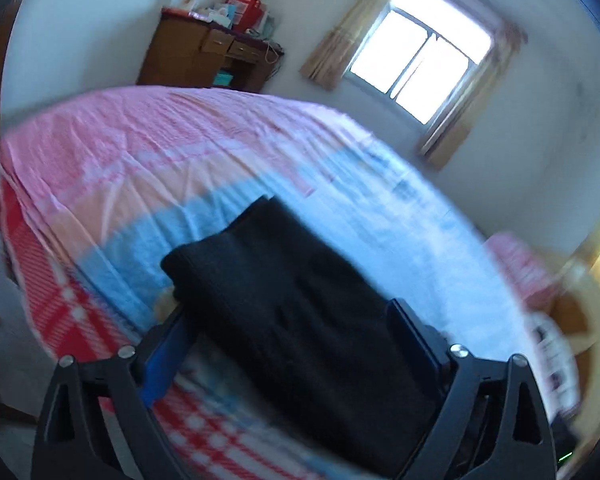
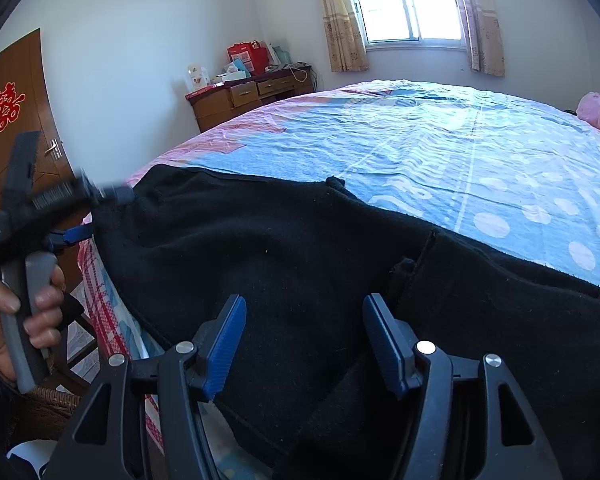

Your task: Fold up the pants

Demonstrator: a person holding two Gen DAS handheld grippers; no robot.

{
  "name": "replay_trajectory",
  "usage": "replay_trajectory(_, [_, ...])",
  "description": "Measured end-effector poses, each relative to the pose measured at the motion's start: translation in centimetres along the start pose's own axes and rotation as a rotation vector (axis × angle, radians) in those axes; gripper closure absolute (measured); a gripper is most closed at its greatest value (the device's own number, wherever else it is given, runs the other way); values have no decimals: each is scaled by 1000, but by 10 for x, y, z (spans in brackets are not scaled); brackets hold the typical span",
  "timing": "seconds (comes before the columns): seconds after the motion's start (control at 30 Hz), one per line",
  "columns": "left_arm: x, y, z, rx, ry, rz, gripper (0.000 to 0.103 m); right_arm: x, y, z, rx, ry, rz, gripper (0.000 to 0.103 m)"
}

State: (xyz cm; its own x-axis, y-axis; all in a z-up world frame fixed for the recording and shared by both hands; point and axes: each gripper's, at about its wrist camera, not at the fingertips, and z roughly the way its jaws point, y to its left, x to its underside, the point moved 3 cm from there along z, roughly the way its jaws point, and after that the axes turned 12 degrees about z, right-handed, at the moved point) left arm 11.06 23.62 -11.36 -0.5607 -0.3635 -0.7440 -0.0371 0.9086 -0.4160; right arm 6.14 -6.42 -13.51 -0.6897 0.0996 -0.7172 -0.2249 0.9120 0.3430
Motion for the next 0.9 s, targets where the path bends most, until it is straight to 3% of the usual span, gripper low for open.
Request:
replay_trajectory(0.1, [-7,1,6,-10,-17,-13,15,0,-1,0,-2,2,1,40])
replay_trajectory(0.27, [3,-9,20,-104,31,93,15,0,-2,0,1,0,0,40])
replay_trajectory(0.33, [5,-12,18,-61,31,49,17,-1,-2,0,2,0,0,40])
replay_trajectory(0.4, [7,-13,16,8,34,16,38,-1,-2,-1,0,-1,4,40])
replay_trajectory(0.43, [5,-13,18,32,37,8,59,-1,-2,-1,-1,-1,5,40])
replay_trajectory(0.47, [4,-11,20,31,37,7,68,-1,-2,0,0,-2,7,40])
replay_trajectory(0.57, [7,4,31,39,63,-59,80,-1,-2,-1,-1,-2,4,40])
replay_trajectory(0.63, [10,7,30,61,41,-91,80,0,-2,-1,-2,1,2,40])
replay_trajectory(0.7, [10,0,29,25,54,-43,81,-5,-5,-8,-23,-3,38,40])
replay_trajectory(0.77, [10,-1,27,23,57,-44,81,-13,-12,-26,-42,-75,103,40])
replay_trajectory(0.83, [7,-1,23,37,48,-49,81,-23,-22,-49,-6,-160,125,48])
replay_trajectory(0.87, [5,-4,21,38,43,-36,81,-28,-29,-58,21,-187,141,72])
replay_trajectory(0.9, [2,-7,19,33,39,-16,81,-31,-36,-62,44,-188,154,89])
